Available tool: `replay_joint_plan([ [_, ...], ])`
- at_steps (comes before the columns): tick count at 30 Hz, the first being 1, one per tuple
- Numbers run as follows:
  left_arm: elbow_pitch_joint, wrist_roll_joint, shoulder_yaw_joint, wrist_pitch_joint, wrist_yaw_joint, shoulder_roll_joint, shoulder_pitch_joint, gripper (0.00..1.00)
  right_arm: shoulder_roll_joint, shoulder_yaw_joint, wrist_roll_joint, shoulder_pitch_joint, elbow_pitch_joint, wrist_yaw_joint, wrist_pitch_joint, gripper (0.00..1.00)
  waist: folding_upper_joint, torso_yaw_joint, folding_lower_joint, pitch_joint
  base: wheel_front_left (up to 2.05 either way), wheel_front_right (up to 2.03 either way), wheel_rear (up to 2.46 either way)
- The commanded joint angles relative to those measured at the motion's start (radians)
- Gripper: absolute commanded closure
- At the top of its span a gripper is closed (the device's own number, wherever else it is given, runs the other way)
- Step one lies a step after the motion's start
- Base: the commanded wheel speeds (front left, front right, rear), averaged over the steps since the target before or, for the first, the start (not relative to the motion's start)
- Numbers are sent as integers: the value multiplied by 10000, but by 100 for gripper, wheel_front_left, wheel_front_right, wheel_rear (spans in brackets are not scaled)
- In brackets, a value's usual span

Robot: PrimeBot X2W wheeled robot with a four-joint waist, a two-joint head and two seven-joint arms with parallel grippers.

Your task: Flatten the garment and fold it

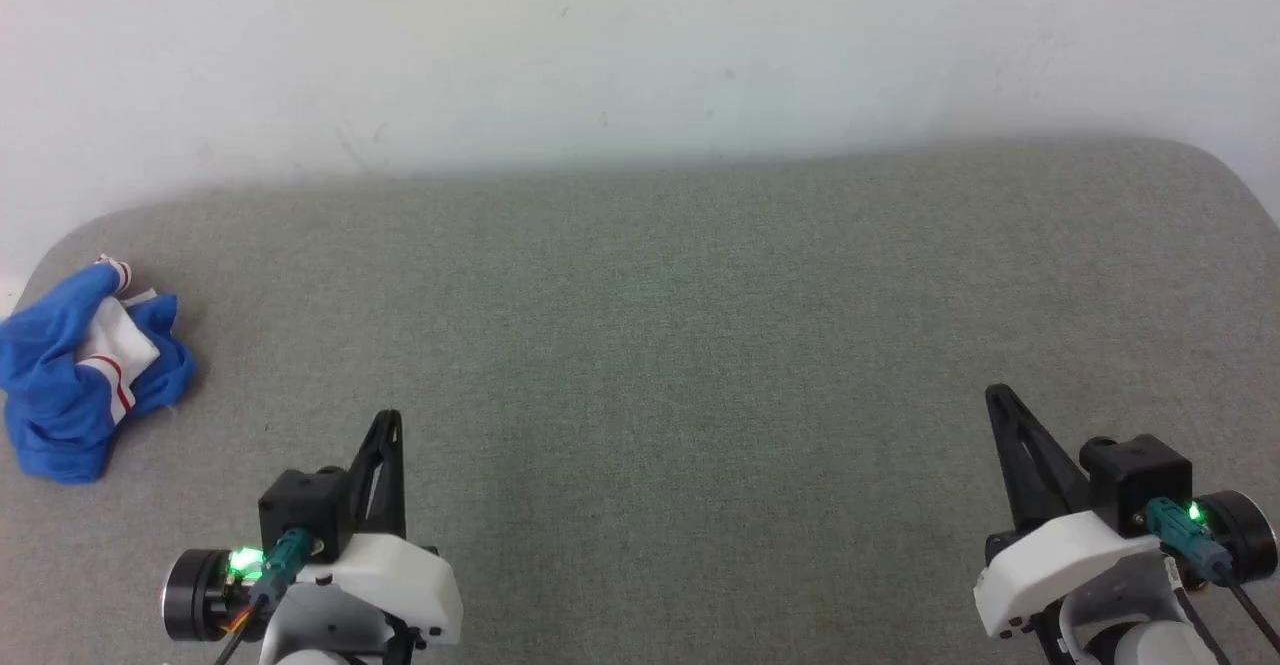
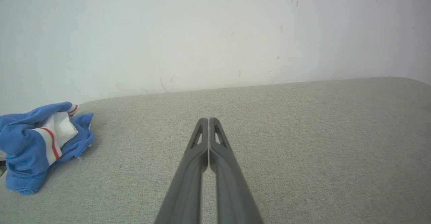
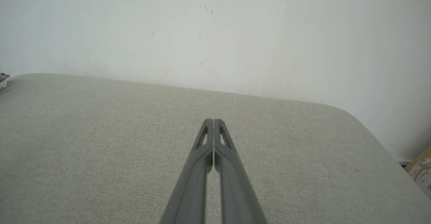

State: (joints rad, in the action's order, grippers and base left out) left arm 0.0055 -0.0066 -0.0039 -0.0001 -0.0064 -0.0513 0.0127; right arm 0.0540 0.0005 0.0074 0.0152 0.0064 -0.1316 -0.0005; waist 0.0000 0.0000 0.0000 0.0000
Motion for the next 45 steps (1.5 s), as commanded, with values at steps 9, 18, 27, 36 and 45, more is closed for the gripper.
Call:
replay_joint_plan([
  [9, -55, 66, 39, 1, 64, 11, -127, 100, -38, -5, -74, -152, -64, 9, 5, 100, 0, 0, 0, 0, 0, 0, 0],
  [18, 6, -2, -9, -3, -2, -2, 4, 0, 6, 2, 6, 6, 12, 0, -2, 0, 0, 0, 1, 0, 0, 0, 0],
  [27, 75, -38, -132, -143, 48, 1, -16, 0, 7, 18, 109, -12, 109, 1, -143, 0, 0, 8, 0, 12, 0, 0, 0],
  [36, 155, -80, -266, -331, 111, 1, -31, 0, 4, -17, 135, -13, 187, 1, -330, 0, 0, 143, 0, 5, 0, 0, 0],
  [45, 228, -99, -353, -519, 151, 2, -7, 0, 0, -34, 38, -3, 194, 2, -518, 0, 0, 480, 0, -27, 0, 0, 0],
])
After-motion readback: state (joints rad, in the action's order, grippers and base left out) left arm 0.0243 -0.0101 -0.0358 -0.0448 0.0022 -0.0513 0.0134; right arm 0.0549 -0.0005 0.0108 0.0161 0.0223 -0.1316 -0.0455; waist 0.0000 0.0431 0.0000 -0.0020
